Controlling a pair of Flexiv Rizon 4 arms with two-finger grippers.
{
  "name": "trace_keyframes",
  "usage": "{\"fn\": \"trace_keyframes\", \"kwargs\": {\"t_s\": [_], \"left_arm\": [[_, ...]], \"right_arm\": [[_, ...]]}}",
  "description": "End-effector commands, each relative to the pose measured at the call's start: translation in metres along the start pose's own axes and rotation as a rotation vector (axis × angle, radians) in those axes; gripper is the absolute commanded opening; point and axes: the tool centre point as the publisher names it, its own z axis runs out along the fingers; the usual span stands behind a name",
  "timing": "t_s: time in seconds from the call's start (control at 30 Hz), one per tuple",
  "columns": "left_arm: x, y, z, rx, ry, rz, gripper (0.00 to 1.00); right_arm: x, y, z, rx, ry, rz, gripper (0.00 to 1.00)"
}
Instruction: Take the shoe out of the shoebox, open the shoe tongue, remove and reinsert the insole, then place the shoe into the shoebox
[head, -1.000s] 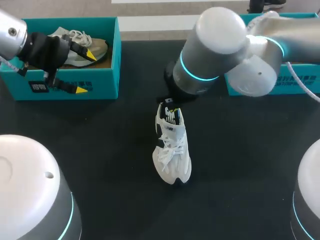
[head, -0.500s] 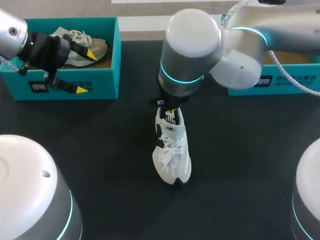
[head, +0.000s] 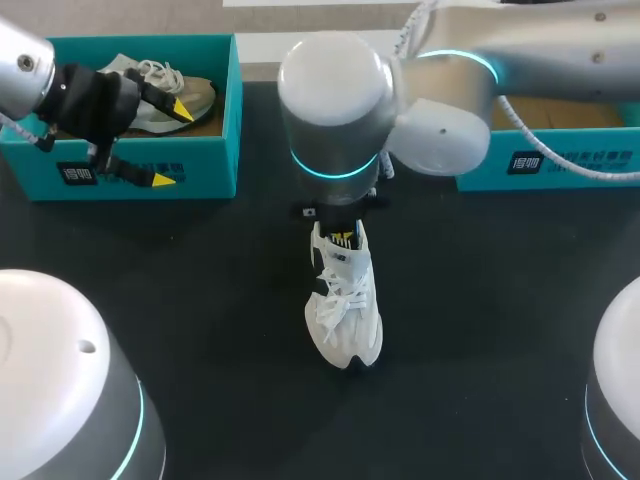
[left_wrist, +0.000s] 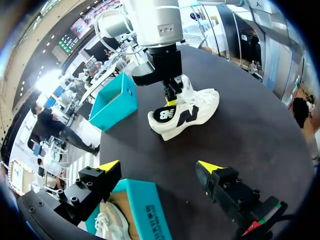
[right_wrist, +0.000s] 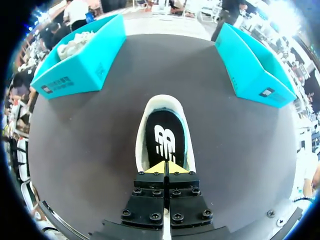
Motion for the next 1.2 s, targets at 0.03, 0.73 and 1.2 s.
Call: {"fn": "trace_keyframes", "kwargs": {"t_s": [0.03, 0.73, 1.2], "left_arm": [[0.0, 0.0, 0.0, -0.002, 0.002, 0.0, 1.0], [0.0, 0.0, 0.0, -0.002, 0.002, 0.0, 1.0], [0.0, 0.0, 0.0, -0.002, 0.002, 0.0, 1.0]], "right_arm": [[0.001, -0.007, 0.004, -0.009, -0.023, 0.022, 0.0], [-0.009, -0.027, 0.032, 0.068, -0.118, 0.012, 0.0], [-0.009, -0.039, 0.08, 0.119, -0.036, -0.015, 0.0]]}}
